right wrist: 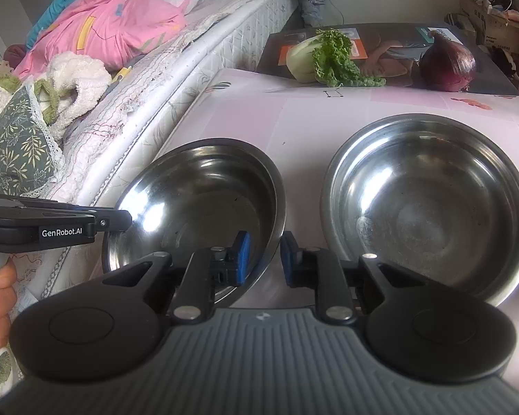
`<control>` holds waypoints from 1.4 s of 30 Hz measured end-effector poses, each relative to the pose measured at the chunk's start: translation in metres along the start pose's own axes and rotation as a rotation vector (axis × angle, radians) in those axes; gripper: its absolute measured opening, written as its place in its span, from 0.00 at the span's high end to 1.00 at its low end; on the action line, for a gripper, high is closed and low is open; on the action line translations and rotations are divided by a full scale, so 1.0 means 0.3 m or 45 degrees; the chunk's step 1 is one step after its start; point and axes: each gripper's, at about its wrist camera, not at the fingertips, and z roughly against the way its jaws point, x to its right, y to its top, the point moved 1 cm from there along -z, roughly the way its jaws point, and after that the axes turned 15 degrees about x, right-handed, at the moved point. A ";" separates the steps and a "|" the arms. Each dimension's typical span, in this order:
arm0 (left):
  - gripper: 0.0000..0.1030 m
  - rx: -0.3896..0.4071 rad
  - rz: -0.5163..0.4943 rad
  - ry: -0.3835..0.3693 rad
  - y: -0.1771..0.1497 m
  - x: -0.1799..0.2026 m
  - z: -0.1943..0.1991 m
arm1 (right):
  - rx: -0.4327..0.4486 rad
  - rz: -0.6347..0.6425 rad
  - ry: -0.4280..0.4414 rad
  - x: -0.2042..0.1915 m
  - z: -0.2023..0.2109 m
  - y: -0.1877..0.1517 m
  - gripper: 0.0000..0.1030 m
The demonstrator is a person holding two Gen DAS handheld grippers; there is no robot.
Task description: Organize plates and bowls
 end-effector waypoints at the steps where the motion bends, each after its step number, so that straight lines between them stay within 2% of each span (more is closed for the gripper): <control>1: 0.87 0.003 -0.004 0.003 0.000 0.002 0.001 | 0.002 0.005 -0.002 -0.003 0.001 0.002 0.82; 19: 0.87 0.070 -0.037 0.021 0.014 0.007 0.069 | 0.049 0.061 0.013 -0.042 0.058 0.035 0.82; 21: 0.91 0.081 -0.032 -0.006 0.016 0.010 0.080 | 0.054 0.063 0.026 -0.047 0.067 0.039 0.83; 29: 0.91 0.110 -0.041 -0.036 0.022 0.043 0.110 | 0.060 0.101 0.020 -0.073 0.087 0.039 0.85; 31: 0.87 0.118 -0.018 -0.033 0.024 0.025 0.117 | 0.056 0.093 0.014 -0.060 0.091 0.039 0.84; 34: 0.74 0.136 0.049 -0.030 0.027 -0.030 0.121 | 0.044 0.053 0.007 -0.035 0.091 0.044 0.83; 36: 0.60 0.139 0.080 -0.031 0.026 -0.062 0.116 | 0.033 0.011 0.013 -0.019 0.088 0.047 0.83; 38: 0.56 0.122 0.108 -0.047 0.022 -0.085 0.105 | 0.015 -0.034 0.019 -0.008 0.076 0.048 0.82; 42: 0.59 0.047 0.163 -0.077 0.003 -0.108 0.066 | -0.022 -0.104 0.028 0.011 0.039 0.041 0.81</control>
